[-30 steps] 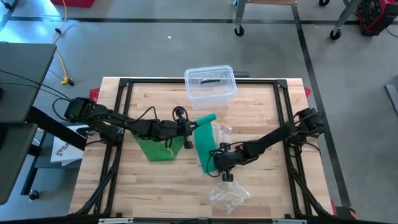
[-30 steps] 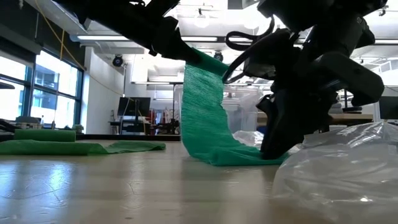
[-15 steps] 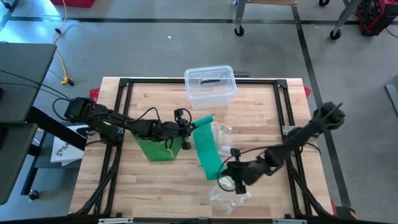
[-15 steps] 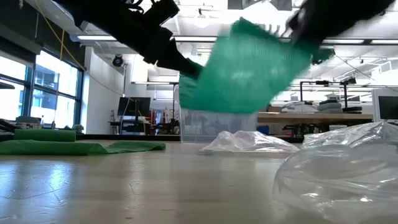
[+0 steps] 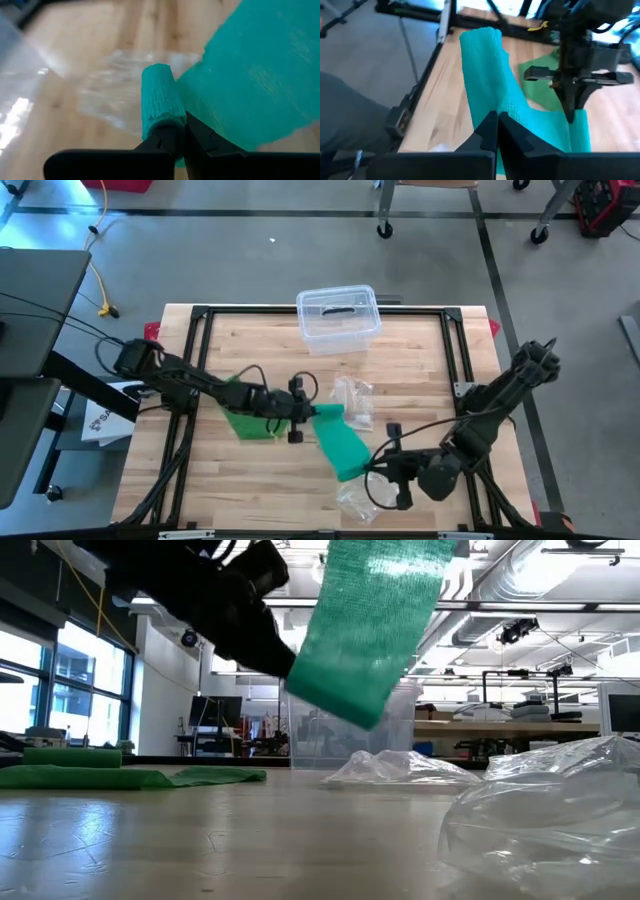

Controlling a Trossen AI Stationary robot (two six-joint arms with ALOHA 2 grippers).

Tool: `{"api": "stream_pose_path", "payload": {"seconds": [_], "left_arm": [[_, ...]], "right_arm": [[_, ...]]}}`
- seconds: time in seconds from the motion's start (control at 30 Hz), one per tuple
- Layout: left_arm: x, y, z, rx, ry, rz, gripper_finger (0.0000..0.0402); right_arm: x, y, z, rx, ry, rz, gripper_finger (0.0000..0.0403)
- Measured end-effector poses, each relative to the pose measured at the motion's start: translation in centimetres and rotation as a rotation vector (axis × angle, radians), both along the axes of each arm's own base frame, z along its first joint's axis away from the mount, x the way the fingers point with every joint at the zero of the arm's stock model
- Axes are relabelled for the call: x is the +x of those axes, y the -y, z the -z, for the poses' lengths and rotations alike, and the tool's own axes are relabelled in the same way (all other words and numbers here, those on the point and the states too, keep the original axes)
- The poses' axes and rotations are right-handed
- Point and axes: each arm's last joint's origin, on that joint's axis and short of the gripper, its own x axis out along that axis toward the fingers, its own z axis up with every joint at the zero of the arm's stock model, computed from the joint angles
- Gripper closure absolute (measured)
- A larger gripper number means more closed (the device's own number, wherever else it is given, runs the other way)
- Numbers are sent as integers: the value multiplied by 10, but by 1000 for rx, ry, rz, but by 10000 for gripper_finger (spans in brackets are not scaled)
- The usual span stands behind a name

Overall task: Roll bandage
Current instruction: Roll the blue bandage

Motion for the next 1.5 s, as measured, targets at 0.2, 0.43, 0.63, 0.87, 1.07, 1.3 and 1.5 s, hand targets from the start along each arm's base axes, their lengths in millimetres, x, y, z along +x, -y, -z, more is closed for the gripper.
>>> {"api": "stream_pose_path", "payload": {"seconds": [0.2,0.43,0.63,0.87,1.07,1.3,1.5], "left_arm": [[7,18,37,-24,-51,-10,393],[11,17,48,-57,-57,-35,356],[8,20,51,-27,-101,16,309],[-1,34,56,47,-172,76,272],[-6,49,56,221,-165,149,255],[-9,56,55,280,-151,135,251],[-6,57,51,244,-104,107,251]], "right_arm": [[6,-8,14,30,-58,-27,403],[4,-11,18,62,-87,-15,403],[3,-11,19,83,-100,-12,403],[3,-11,19,93,-108,-6,403],[6,-8,19,112,-113,6,403],[8,-6,19,119,-117,14,403],[10,-4,19,118,-119,11,403]]}}
